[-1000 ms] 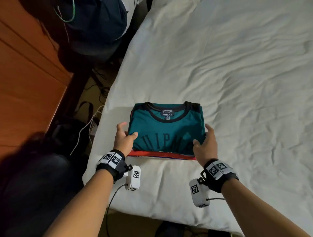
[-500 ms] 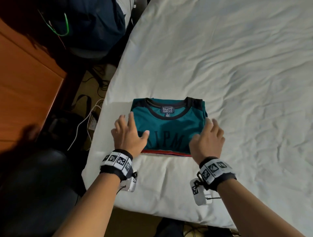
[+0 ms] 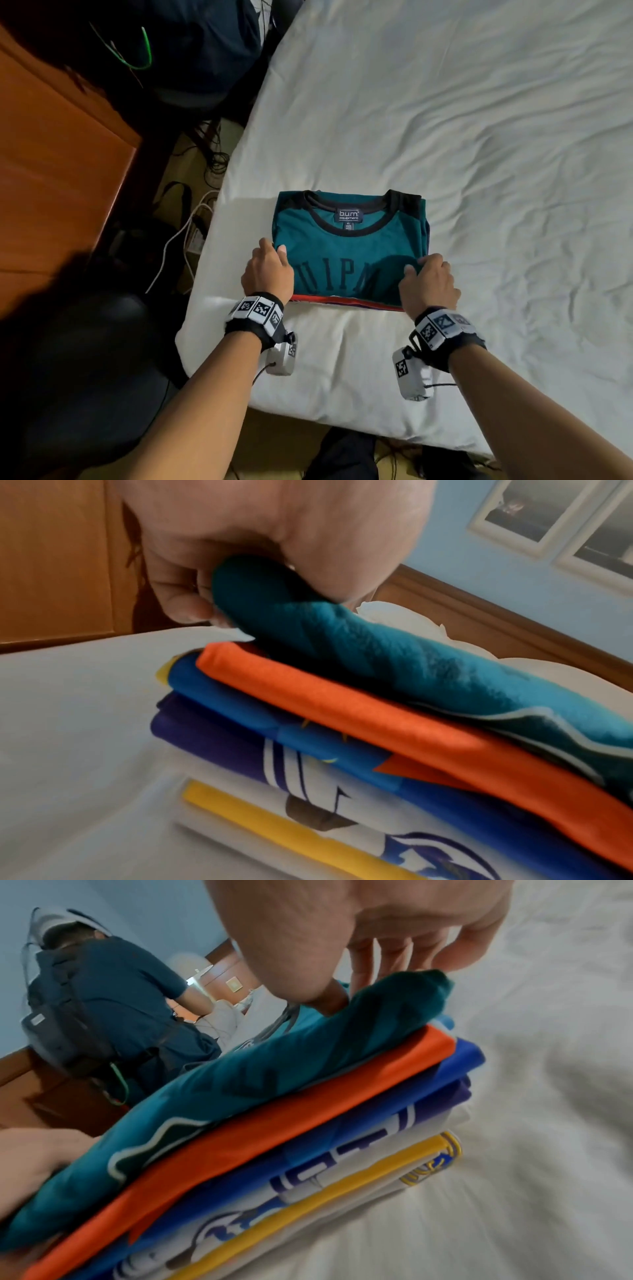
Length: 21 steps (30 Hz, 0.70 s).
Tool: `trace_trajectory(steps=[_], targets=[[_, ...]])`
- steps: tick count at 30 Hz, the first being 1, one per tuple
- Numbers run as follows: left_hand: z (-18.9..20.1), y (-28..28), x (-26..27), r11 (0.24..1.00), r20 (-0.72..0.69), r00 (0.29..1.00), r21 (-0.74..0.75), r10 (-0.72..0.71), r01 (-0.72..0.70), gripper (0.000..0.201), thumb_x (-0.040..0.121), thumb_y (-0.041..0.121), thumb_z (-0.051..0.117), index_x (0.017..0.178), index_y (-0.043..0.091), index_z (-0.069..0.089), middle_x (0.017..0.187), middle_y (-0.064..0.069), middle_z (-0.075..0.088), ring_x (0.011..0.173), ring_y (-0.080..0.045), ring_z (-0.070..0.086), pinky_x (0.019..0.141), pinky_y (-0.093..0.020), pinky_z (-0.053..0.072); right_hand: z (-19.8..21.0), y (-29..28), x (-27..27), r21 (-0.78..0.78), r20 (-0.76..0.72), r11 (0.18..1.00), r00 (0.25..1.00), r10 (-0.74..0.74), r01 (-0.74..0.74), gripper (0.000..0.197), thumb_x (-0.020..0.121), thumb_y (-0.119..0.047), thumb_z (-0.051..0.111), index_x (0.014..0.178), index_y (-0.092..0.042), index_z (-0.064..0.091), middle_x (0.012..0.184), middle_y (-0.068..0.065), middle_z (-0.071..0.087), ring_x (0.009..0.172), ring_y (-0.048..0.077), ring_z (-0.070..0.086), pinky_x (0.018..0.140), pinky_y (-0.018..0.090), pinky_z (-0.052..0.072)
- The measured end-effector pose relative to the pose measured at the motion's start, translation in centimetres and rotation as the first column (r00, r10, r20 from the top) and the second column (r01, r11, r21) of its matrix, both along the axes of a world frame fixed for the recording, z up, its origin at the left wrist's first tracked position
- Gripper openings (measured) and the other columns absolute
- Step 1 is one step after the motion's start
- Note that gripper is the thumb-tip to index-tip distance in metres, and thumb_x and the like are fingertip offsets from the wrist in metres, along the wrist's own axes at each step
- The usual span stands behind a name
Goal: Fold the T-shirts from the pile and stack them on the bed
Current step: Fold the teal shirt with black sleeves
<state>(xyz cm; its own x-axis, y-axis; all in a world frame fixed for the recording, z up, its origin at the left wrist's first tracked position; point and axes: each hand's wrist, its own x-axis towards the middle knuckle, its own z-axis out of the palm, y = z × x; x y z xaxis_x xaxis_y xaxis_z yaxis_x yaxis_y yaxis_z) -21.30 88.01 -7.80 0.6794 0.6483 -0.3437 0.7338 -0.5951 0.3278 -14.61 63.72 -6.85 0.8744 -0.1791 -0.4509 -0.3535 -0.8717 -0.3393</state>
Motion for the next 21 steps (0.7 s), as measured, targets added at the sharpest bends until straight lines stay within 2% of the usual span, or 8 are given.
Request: trace_trajectory(steps=[2, 5, 10, 12, 14, 16, 18, 21], targets=[[0.3, -0.2, 0.3, 0.999, 0.071, 0.997, -0.031, -0.010, 0.012, 0.029, 0.109, 0.030, 0.037, 0.118, 0.005, 0.049, 0.117, -0.018, 0.062, 0.103, -0.038, 0.061, 0.075, -0.038, 0.037, 0.3, -0.3, 0.5, 0.113, -0.043, 0.993, 0.999, -0.026, 0.031, 0.013, 0.096, -0.014, 0.052, 0.109, -0.015, 0.054, 0.119, 0.010, 0.060, 0.094, 0.027, 0.049, 0.087, 0.040, 0.042], [0.7, 0.0, 0.6, 0.994, 0.166, 0.985, -0.106, 0.047, -0.029, 0.025, 0.109, 0.026, 0.036, 0.113, 0.005, 0.048, 0.111, -0.019, 0.061, 0.095, -0.034, 0.056, 0.076, -0.038, 0.037, 1.0, -0.8, 0.8, 0.198, 0.025, 0.980, 0.999, -0.038, 0.032, 0.025, 0.090, 0.003, 0.049, 0.109, -0.013, 0.056, 0.113, 0.011, 0.062, 0.093, 0.023, 0.048, 0.081, 0.033, 0.042], [-0.5, -0.2, 0.0, 0.993, 0.143, 0.989, -0.118, 0.035, -0.018, 0.024, 0.110, 0.026, 0.034, 0.113, 0.004, 0.045, 0.108, -0.019, 0.061, 0.092, -0.035, 0.057, 0.073, -0.039, 0.037, 0.7, -1.5, 0.0, 0.184, 0.073, 0.983, 0.997, -0.006, -0.007, 0.022, 0.095, 0.001, 0.044, 0.109, -0.012, 0.054, 0.115, 0.013, 0.057, 0.093, 0.026, 0.047, 0.081, 0.037, 0.040], [-0.8, -0.2, -0.4, 0.998, 0.057, 0.998, -0.070, 0.011, -0.007, 0.028, 0.109, 0.030, 0.035, 0.118, 0.006, 0.045, 0.114, -0.020, 0.059, 0.099, -0.038, 0.058, 0.074, -0.042, 0.038, 0.4, -1.3, -0.5, 0.023, 0.059, 0.997, 0.996, 0.067, -0.069, 0.021, 0.095, -0.005, 0.045, 0.114, -0.012, 0.050, 0.120, 0.016, 0.052, 0.099, 0.033, 0.046, 0.084, 0.041, 0.037], [-0.4, 0.2, -0.5, 0.989, -0.009, 0.998, 0.132, -0.064, 0.064, 0.035, 0.106, 0.035, 0.040, 0.126, 0.007, 0.046, 0.120, -0.021, 0.054, 0.107, -0.038, 0.053, 0.079, -0.047, 0.042, 0.6, -0.4, -0.9, -0.148, 0.158, 0.978, 0.972, 0.172, -0.149, 0.035, 0.093, -0.016, 0.047, 0.128, -0.011, 0.045, 0.136, 0.019, 0.045, 0.121, 0.038, 0.041, 0.100, 0.050, 0.035], [0.0, 0.0, 0.0, 0.924, -0.003, 0.968, 0.297, -0.250, 0.240, 0.052, 0.102, 0.042, 0.041, 0.142, 0.009, 0.041, 0.132, -0.023, 0.047, 0.116, -0.038, 0.047, 0.089, -0.052, 0.044, 0.8, 1.3, -0.9, -0.154, 0.258, 0.952, 0.919, 0.297, -0.264, 0.054, 0.098, -0.031, 0.043, 0.147, -0.010, 0.034, 0.159, 0.021, 0.025, 0.146, 0.039, 0.021, 0.120, 0.052, 0.016], [-0.3, -1.0, 0.8, 0.814, -0.040, 0.862, 0.308, -0.506, 0.493, 0.066, 0.100, 0.051, 0.036, 0.155, 0.014, 0.031, 0.154, -0.025, 0.032, 0.138, -0.042, 0.035, 0.106, -0.060, 0.037, 0.1, 3.3, -1.0, -0.171, 0.240, 0.888, 0.856, 0.458, -0.427, 0.071, 0.102, -0.051, 0.031, 0.158, -0.008, 0.021, 0.168, 0.019, 0.004, 0.155, 0.035, -0.002, 0.125, 0.050, -0.002], [-2.5, -1.9, 1.4, 0.676, -0.147, 0.708, 0.217, -0.690, 0.704, 0.078, 0.098, 0.062, 0.023, 0.163, 0.019, 0.014, 0.169, -0.021, 0.001, 0.156, -0.039, 0.001, 0.120, -0.067, 0.011, -2.4, 4.6, -1.5, -0.242, 0.114, 0.789, 0.791, 0.601, -0.565, 0.089, 0.098, -0.069, 0.016, 0.161, -0.007, 0.012, 0.168, 0.017, -0.006, 0.155, 0.034, -0.014, 0.125, 0.055, -0.002]])
